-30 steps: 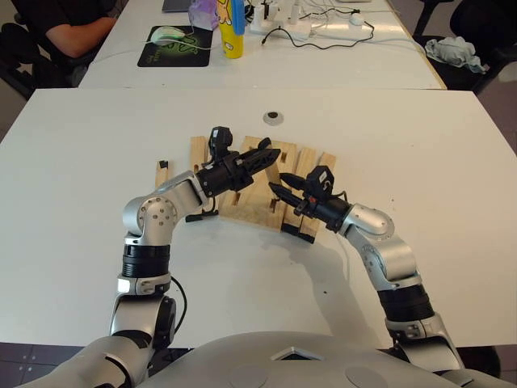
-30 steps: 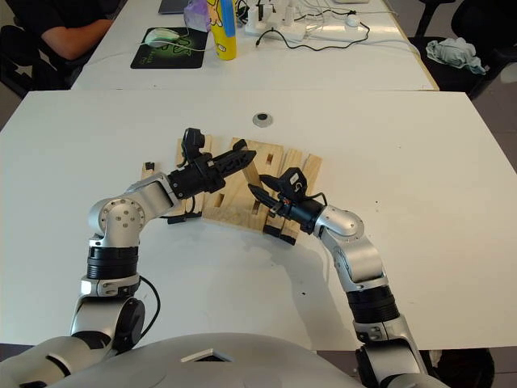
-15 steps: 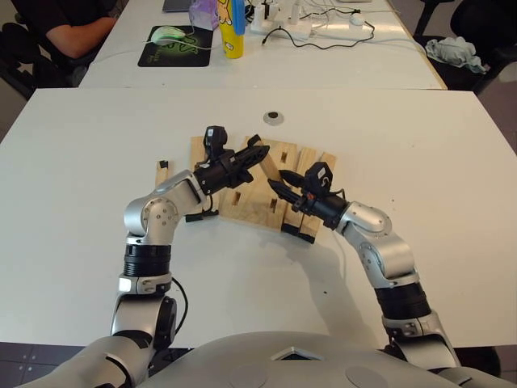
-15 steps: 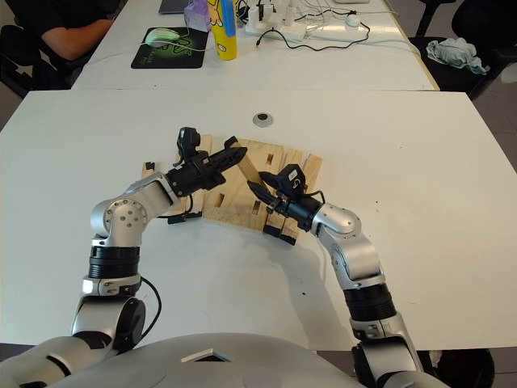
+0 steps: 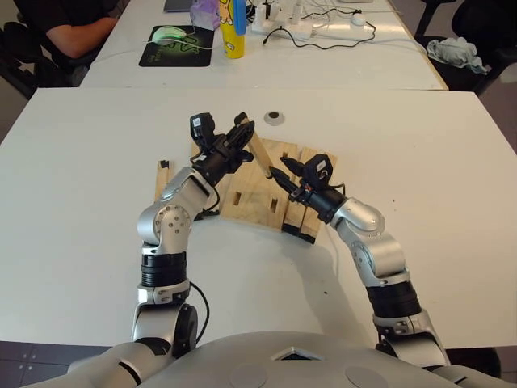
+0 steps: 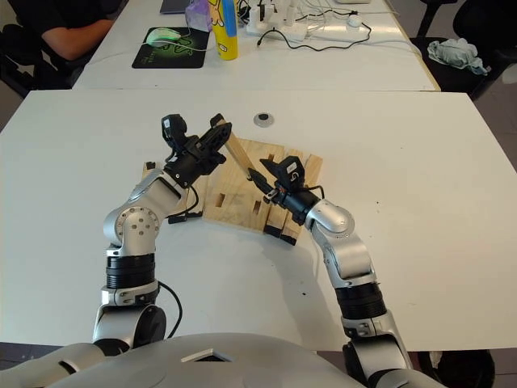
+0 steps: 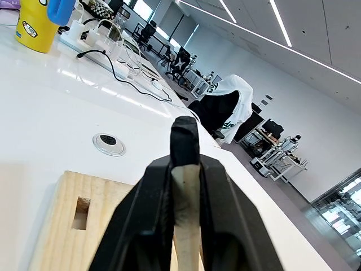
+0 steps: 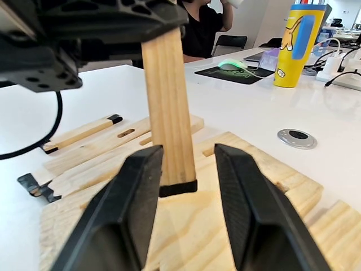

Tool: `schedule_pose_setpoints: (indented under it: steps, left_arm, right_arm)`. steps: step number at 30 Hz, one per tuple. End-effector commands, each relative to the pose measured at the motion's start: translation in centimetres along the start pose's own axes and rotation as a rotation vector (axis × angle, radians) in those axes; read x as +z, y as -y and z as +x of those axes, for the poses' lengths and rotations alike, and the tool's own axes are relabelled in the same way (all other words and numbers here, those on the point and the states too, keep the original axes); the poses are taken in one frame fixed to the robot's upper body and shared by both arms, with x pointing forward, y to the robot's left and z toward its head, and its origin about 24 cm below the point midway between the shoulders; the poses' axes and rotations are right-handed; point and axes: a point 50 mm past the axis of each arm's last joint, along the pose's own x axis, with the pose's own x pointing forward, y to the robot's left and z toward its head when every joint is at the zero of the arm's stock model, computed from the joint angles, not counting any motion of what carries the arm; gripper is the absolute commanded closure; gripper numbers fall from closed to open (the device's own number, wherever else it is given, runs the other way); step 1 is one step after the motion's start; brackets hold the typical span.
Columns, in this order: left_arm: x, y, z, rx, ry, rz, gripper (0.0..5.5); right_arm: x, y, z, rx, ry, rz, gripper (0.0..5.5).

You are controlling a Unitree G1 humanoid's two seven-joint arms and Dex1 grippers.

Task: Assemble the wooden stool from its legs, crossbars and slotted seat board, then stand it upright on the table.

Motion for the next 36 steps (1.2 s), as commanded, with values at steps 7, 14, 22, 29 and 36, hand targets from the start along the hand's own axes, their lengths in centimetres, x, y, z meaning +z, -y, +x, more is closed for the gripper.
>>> schedule_pose_setpoints:
  steps: [7,14,22,29,36]
  left_arm:
    - [3.7,-2.4,-2.5,0.202,0.173,0.100,5.07]
    - [3.6,-3.7,-3.7,0.354,0.211,0.160,5.07]
    - [2.1,-5.4,-3.7,0.422,0.188,0.165,5.07]
    - [2.1,-6.4,-3.4,0.445,0.198,0.194,5.07]
    - [2.0,-6.8,-2.6,0.434,0.199,0.199,5.07]
  right_arm:
    - [-0.7,1.4,-1.3,-0.079,-0.036,-0.005,3.82]
    - [-0.9,1.5,-1.3,-0.130,-0.031,0.031,3.82]
    - [-0.7,0.8,-0.6,-0.114,-0.014,0.066,3.82]
    - [-0.6,1.1,-0.3,-0.113,-0.018,0.081,3.82]
    - [-0.5,1.0,0.0,-0.101,-0.018,0.090,3.82]
